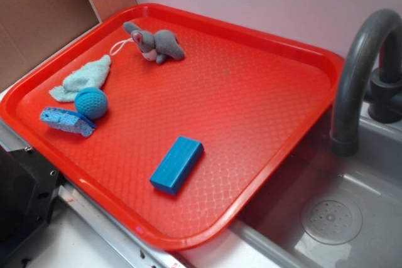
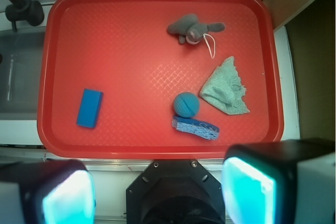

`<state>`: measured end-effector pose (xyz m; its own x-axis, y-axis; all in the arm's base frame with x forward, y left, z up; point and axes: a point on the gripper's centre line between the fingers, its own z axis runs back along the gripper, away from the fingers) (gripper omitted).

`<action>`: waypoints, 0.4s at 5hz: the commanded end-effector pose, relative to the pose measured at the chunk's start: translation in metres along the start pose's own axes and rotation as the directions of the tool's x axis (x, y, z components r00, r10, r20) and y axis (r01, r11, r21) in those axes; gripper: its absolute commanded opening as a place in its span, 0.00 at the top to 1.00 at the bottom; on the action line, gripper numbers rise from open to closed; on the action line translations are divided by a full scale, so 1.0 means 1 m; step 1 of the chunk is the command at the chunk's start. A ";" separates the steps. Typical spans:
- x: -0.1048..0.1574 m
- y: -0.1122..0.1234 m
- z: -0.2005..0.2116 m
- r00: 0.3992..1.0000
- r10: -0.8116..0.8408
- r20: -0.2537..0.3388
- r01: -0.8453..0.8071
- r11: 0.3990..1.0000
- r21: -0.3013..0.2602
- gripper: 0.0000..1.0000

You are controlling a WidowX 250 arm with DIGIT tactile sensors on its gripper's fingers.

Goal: Grab the blue block.

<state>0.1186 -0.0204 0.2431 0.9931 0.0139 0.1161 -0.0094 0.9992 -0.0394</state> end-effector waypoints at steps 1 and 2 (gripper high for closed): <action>0.000 0.000 0.000 1.000 0.000 0.000 0.000 1.000 0.000 0.00; 0.009 -0.016 -0.010 0.999 -0.032 0.015 0.032 0.999 -0.039 0.00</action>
<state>0.1282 -0.0374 0.2295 0.9932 -0.0084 0.1163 0.0174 0.9969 -0.0764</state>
